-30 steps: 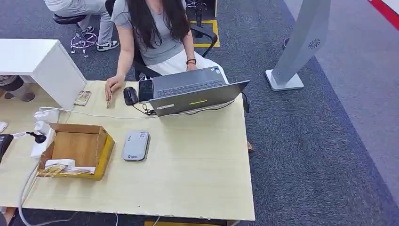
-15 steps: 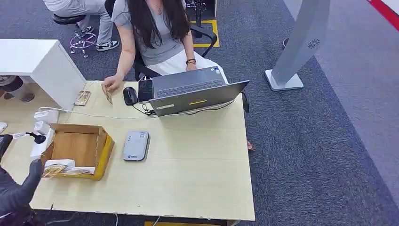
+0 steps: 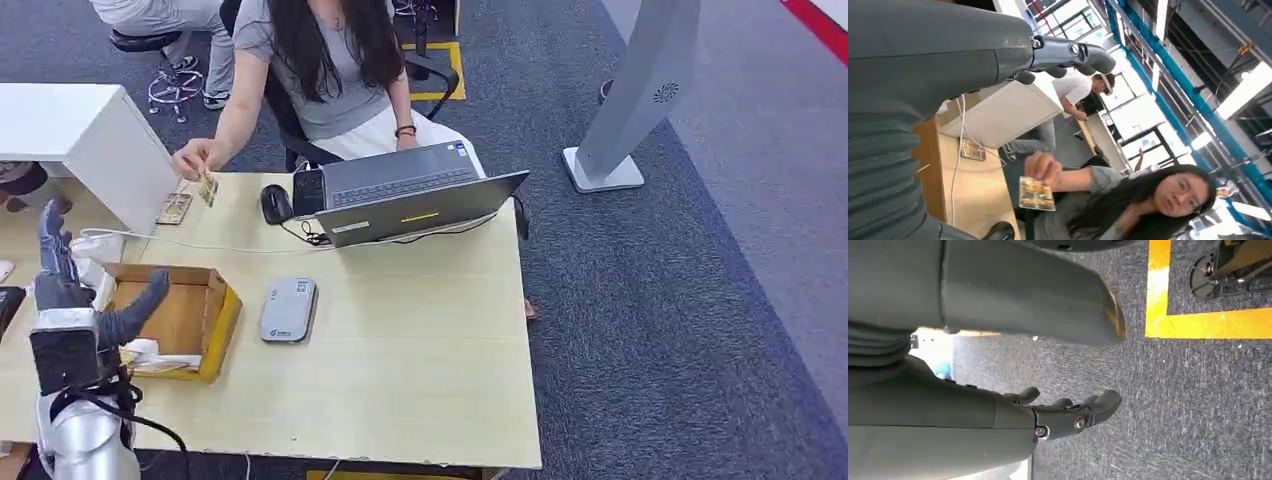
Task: Pass the card to the sensor for recognition and then transmit it.
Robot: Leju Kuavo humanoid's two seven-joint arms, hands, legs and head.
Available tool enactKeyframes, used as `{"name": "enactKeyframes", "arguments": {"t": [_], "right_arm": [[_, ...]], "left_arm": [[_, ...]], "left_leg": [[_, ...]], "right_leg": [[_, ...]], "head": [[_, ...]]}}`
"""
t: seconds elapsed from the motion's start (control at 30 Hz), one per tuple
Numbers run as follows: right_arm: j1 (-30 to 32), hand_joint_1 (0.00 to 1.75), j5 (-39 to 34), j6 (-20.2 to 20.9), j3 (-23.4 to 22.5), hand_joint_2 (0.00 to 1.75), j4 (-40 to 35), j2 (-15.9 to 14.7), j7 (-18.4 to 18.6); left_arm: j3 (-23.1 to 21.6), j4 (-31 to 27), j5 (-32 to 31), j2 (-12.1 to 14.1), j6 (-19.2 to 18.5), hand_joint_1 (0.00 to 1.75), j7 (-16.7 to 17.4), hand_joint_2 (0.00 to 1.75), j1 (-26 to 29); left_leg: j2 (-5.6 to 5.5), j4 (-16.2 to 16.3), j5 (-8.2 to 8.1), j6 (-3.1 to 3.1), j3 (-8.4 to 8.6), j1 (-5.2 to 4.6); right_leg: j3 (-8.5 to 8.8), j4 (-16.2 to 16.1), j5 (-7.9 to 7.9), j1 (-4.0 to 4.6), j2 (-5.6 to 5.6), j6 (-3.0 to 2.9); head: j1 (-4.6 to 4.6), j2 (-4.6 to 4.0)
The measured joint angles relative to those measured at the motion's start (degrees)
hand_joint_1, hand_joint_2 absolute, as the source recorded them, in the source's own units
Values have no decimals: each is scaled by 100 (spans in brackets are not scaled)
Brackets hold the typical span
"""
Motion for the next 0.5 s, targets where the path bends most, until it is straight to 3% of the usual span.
{"name": "enactKeyframes", "arguments": {"t": [0.5], "right_arm": [[-23, 0, 284, 192, 214, 0, 0, -9, 72]], "left_arm": [[-638, 1742, -1985, 684, 679, 0, 895, 175, -1493]], "left_leg": [[0, 1, 5, -1, -1, 0]], "right_leg": [[0, 1, 6, 0, 1, 0]], "head": [[0, 0]]}}
